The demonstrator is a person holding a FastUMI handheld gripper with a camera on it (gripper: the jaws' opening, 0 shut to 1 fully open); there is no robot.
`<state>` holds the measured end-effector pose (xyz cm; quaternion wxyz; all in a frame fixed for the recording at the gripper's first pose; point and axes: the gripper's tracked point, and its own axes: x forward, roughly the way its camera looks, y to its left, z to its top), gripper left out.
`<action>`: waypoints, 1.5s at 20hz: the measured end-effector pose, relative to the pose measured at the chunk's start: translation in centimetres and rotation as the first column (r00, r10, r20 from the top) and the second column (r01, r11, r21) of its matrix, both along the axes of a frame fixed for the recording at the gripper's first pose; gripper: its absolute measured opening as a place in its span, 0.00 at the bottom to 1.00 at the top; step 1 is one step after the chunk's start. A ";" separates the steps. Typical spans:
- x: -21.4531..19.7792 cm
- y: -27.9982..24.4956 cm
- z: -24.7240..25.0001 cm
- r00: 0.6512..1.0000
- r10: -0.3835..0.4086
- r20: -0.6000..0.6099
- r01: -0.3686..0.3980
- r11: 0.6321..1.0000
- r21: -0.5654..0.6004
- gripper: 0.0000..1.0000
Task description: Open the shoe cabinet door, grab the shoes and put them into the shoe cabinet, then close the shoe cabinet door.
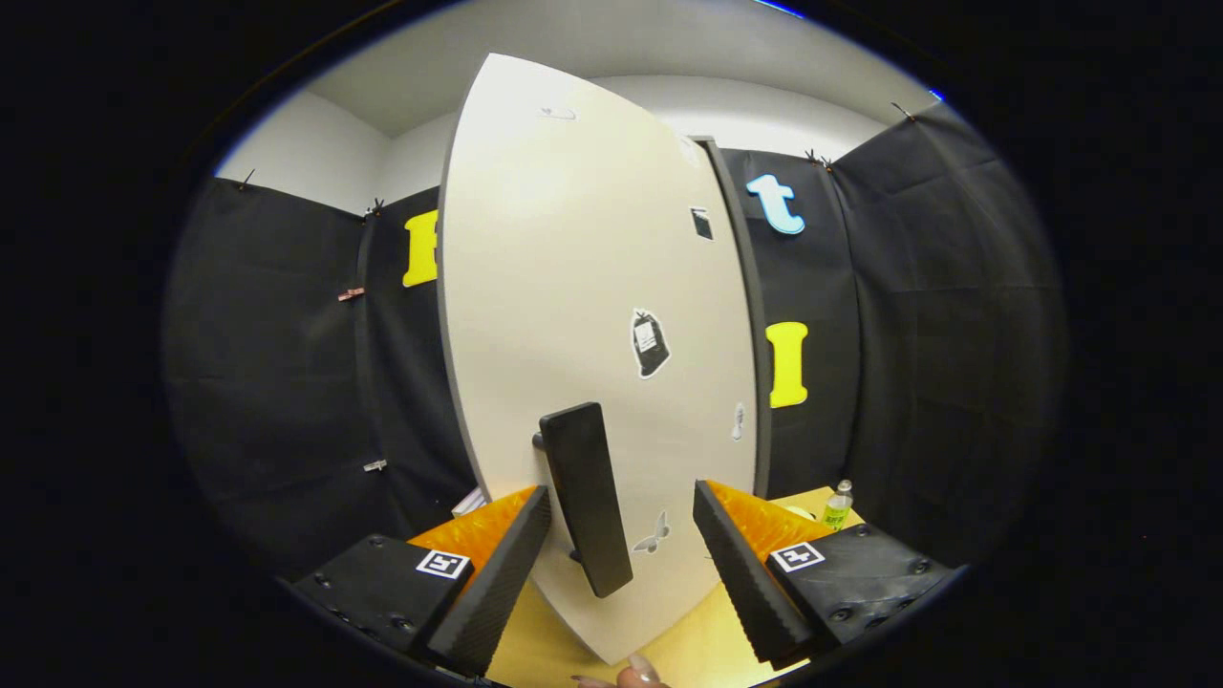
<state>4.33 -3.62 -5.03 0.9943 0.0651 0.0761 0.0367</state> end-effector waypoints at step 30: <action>-0.3 5.1 0.8 1.000 -0.006 0.003 0.006 0.997 -0.079 0.98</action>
